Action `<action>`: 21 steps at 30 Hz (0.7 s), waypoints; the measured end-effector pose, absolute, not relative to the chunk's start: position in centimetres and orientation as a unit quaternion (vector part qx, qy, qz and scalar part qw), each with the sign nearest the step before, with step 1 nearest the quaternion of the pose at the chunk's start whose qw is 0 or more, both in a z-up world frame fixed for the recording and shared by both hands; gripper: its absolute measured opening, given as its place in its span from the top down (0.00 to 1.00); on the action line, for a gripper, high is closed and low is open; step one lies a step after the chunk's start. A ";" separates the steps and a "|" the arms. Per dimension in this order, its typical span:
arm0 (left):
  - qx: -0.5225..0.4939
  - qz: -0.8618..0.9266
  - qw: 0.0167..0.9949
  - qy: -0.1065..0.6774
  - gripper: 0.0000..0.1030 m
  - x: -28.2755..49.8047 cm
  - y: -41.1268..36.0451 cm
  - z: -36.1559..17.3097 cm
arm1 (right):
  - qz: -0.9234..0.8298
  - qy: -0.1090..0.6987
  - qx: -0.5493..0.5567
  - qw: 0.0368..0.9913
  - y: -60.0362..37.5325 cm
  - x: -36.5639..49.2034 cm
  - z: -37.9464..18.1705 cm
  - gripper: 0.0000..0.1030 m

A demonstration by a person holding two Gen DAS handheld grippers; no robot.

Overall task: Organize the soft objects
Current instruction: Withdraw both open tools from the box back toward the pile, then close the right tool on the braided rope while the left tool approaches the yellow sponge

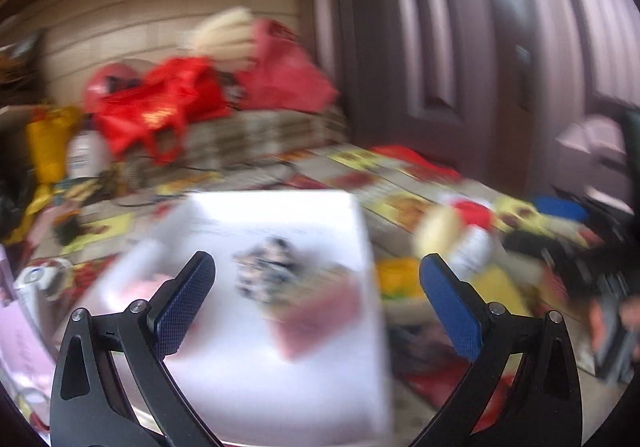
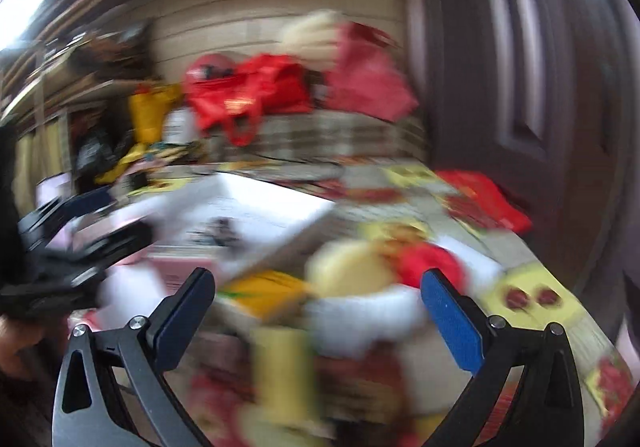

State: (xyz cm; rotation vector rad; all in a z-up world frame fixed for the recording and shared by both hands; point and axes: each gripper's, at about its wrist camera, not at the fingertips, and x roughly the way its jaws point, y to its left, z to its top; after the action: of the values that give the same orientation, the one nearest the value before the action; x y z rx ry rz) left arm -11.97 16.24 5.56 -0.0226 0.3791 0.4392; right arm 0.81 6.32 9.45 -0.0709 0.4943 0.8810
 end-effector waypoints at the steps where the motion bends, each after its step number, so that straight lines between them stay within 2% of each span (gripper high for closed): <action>1: -0.003 0.195 0.961 0.199 0.00 -11.4 15.2 5.5 | 0.427 0.264 -0.025 0.864 5.4 2.2 9.0 0.00; 5: 0.036 0.135 0.964 0.227 0.00 -10.0 11.8 5.1 | 0.502 0.343 -0.012 0.794 2.9 5.0 7.8 0.00; 12: 0.045 0.104 0.959 0.262 0.00 -8.1 10.2 4.6 | 0.551 0.353 -0.140 0.743 5.0 1.9 7.0 0.01; 18: 0.042 0.099 0.956 0.273 0.00 -7.8 10.0 4.2 | 0.545 0.369 -0.230 0.717 8.0 1.0 5.0 0.10; 19: 0.046 0.098 0.956 0.274 0.00 -7.9 10.0 4.1 | 0.543 0.370 -0.236 0.716 8.2 1.0 4.8 0.15; 20: 0.051 0.095 0.955 0.275 0.00 -7.8 9.8 4.1 | 0.545 0.371 -0.237 0.714 8.3 1.2 4.7 0.27; 21: 0.059 0.092 0.954 0.278 0.00 -7.6 9.5 4.0 | 0.547 0.367 -0.233 0.715 8.1 1.3 4.7 0.34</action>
State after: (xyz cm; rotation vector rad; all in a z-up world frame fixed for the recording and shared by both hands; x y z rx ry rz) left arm -7.63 9.46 3.99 0.1197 0.5643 0.1872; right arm 1.32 8.05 4.73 -0.5158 0.8132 1.2120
